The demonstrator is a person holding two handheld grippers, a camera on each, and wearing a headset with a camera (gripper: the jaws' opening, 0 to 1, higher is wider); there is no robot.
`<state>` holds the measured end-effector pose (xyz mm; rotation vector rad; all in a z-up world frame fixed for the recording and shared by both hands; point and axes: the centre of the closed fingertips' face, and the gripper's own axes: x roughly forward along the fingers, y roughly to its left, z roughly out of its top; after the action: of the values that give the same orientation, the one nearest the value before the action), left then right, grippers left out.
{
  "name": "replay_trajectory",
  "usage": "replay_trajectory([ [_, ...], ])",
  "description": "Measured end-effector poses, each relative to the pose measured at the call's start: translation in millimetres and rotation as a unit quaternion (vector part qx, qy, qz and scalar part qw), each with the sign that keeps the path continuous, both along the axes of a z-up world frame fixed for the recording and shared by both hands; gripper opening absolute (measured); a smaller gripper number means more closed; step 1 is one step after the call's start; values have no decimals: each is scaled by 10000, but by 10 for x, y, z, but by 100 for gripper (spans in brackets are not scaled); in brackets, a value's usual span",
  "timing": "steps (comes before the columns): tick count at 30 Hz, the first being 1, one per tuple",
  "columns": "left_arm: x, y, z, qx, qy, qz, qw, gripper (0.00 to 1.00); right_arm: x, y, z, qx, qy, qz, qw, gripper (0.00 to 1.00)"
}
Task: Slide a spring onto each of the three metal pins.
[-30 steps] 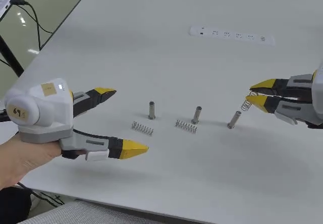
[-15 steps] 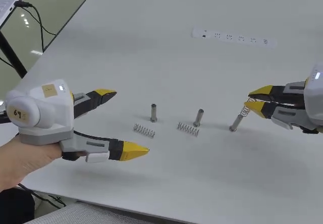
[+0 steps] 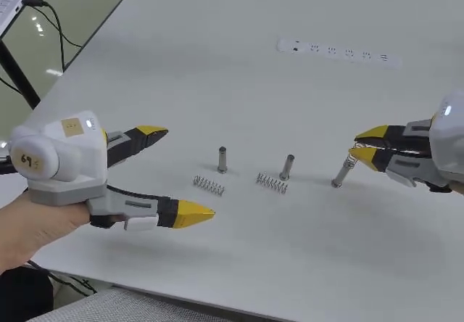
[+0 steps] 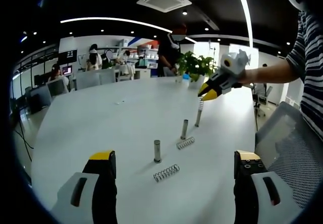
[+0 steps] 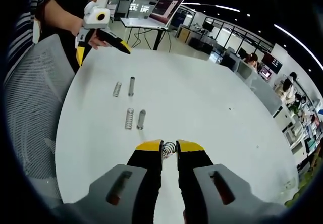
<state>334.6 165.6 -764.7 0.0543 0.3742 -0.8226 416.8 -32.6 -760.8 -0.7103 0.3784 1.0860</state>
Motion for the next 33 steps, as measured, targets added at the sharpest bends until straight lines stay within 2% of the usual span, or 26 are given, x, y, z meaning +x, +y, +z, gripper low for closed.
replay_trajectory([
  [19,-18,37,22,-21,23,37,10000,96,-80,-31,-252,-224,217,-17,9995,12],
  [28,-12,50,56,-40,13,63,10000,95,-119,-13,-442,-584,276,131,9978,12],
  [33,-6,50,74,-51,0,76,10000,95,-113,-56,-470,-559,339,72,9978,12],
])
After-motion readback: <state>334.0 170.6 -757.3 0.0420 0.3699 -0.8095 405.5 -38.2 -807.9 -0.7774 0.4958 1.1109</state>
